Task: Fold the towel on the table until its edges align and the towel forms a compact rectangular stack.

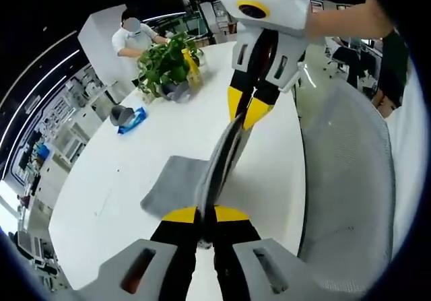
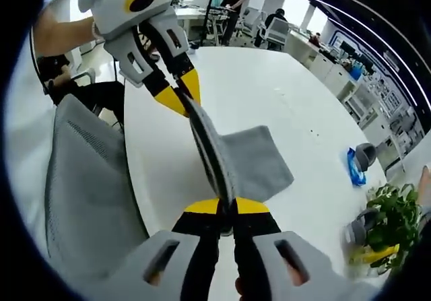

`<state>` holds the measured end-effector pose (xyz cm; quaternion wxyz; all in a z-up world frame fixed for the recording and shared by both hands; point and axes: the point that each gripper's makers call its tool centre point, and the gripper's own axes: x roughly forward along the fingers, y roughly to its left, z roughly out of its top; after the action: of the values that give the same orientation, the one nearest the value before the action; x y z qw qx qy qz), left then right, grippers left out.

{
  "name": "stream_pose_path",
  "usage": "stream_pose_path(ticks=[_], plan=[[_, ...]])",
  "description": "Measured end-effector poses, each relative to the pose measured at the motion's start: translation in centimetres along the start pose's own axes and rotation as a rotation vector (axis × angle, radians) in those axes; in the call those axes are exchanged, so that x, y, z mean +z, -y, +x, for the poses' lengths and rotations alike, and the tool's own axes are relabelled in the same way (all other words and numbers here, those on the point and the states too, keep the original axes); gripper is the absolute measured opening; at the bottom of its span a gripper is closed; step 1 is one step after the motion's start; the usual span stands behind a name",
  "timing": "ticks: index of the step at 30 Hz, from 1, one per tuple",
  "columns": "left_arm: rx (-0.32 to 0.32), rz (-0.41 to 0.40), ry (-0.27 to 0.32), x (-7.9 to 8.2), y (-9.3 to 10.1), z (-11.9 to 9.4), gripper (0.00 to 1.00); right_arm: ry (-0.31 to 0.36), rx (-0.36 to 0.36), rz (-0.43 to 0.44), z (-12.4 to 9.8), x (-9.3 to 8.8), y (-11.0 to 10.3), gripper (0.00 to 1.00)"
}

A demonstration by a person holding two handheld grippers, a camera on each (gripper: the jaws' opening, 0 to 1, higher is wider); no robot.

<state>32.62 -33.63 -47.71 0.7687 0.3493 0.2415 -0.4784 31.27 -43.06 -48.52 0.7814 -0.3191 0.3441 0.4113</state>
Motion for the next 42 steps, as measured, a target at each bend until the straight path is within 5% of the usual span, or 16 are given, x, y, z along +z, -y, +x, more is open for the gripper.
stream_pose_path(ticks=[17, 42], plan=[[0.027, -0.055, -0.005, 0.5, -4.9, 2.9, 0.07, 0.003, -0.082, -0.002, 2.6, 1.0, 5.4, 0.04], [0.088, -0.176, -0.008, -2.2, -9.4, 8.7, 0.08, 0.019, -0.18, 0.031, 8.9, 0.4, 10.9, 0.05]])
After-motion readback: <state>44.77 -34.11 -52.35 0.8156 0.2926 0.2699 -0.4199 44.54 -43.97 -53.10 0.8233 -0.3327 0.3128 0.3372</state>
